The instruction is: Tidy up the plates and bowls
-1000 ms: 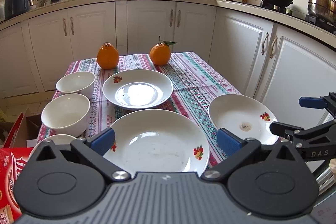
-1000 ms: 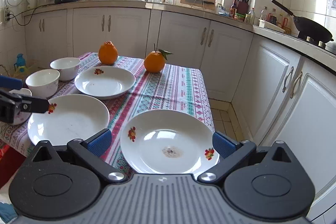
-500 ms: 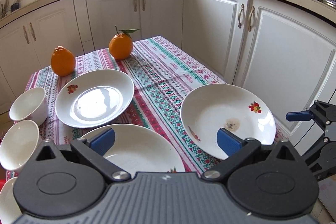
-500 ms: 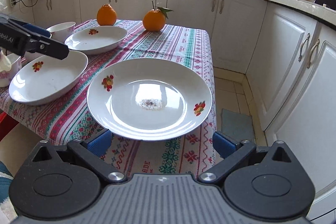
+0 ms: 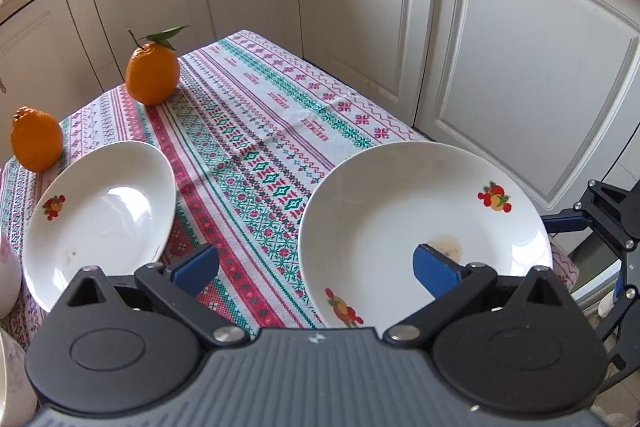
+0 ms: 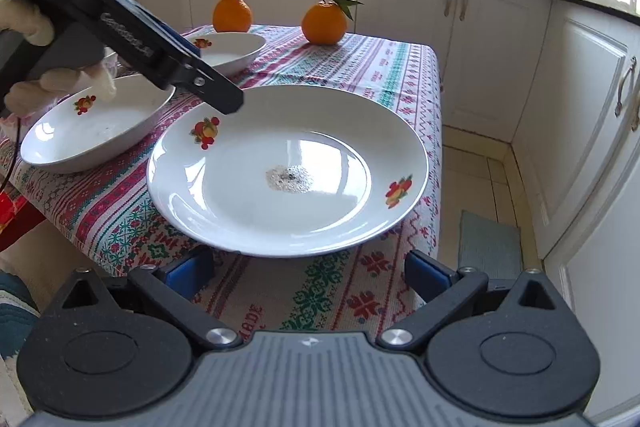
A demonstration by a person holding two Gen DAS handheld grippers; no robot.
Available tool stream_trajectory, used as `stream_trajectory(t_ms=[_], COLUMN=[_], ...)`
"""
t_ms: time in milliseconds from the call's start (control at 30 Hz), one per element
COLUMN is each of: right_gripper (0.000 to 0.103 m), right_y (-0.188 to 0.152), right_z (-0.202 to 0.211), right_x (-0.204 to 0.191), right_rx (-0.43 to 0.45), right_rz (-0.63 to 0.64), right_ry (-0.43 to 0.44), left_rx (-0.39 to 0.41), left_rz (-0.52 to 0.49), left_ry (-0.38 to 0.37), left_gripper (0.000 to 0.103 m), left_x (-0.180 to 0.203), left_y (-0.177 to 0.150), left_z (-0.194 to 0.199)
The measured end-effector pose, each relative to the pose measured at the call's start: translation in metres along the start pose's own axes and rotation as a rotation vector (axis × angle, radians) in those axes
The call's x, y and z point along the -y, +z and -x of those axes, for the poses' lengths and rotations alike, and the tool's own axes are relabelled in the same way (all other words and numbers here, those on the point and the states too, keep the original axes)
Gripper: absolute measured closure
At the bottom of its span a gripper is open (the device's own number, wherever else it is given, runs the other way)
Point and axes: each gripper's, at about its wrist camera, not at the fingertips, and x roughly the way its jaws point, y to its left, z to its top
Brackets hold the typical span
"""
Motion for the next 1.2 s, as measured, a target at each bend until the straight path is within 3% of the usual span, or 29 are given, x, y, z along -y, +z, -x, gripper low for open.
stream_trajectory(t_ms=[233,300,433,600,700,1200], right_gripper=[0.000,0.000,0.000,0.003,0.007,0.003], right_y=[-0.002,-0.002,-0.002,-0.001,-0.001,0.006], right_z=[-0.004,-0.006,-0.010,-0.013,-0.012,-0.018], right_x=[0.006,0.007,0.007,0.008,0.007,0.009], right_rx=[0.036,0.047,0.061,0.074,0.077,0.046], right_rz=[0.031,0.041,0.051,0.066,0.079,0.096], right_ry=[0.072,0.082,0.086,0.104,0.118,0.132], left_rx=[-0.095,-0.120,-0.150,-0.186,-0.188,-0.229], left_rz=[-0.011,-0.002,-0.010,-0.003,-0.014,-0.061], left_ry=[-0.098,-0.136,-0.156,-0.191,-0.193,-0.241], left_gripper=[0.008,0.017,0.024,0.042,0.043,0.045], left_x=[-0.002,-0.004,-0.003,-0.005,-0.004,-0.009], left_y=[0.014,0.017,0.021,0.025,0.027,0.037], left_z=[-0.033,-0.040,-0.049,-0.056,-0.057,-0.067])
